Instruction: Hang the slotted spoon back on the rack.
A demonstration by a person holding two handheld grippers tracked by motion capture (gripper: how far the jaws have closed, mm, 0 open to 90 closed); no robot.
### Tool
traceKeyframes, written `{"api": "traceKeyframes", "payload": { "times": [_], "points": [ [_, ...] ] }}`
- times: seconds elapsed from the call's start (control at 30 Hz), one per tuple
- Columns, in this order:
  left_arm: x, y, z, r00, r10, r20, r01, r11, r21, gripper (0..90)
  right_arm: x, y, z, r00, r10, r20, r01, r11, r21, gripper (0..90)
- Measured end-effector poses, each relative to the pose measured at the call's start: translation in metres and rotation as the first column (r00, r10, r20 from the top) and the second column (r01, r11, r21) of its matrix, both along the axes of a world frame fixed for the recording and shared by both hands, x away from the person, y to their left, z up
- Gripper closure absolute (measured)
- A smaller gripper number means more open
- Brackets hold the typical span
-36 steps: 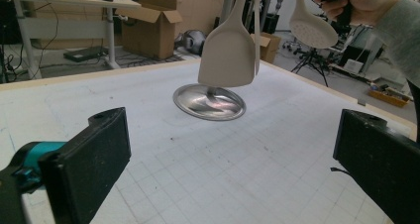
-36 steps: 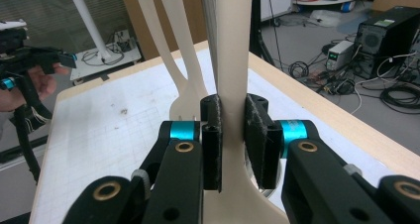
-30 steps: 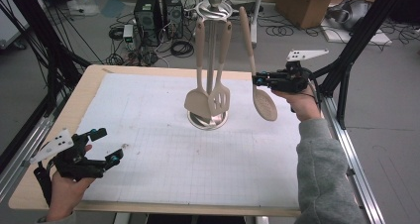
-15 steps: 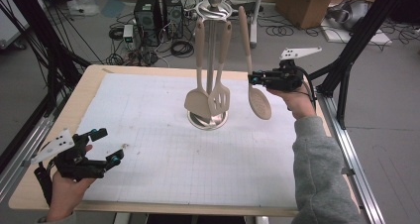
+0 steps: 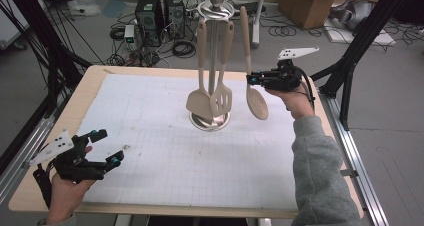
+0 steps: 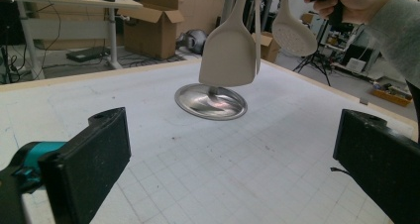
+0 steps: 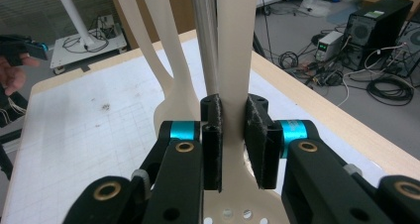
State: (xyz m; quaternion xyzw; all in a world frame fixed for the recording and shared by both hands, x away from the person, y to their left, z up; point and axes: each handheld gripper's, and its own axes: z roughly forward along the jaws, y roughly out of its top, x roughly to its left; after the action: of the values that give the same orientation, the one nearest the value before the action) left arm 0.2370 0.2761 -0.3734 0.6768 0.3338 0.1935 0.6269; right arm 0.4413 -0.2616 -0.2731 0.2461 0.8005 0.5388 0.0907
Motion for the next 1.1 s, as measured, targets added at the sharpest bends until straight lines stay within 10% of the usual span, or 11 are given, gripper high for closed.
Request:
{"api": "traceKeyframes", "payload": {
  "times": [1.1],
  "points": [
    [0.000,-0.001,-0.002,0.9999,-0.005,-0.011,0.005,0.9999,0.010,1.8,0.001,0.011,-0.004,0.9990,-0.020,0.040,0.019,0.9997,0.015,71.7]
  ]
}}
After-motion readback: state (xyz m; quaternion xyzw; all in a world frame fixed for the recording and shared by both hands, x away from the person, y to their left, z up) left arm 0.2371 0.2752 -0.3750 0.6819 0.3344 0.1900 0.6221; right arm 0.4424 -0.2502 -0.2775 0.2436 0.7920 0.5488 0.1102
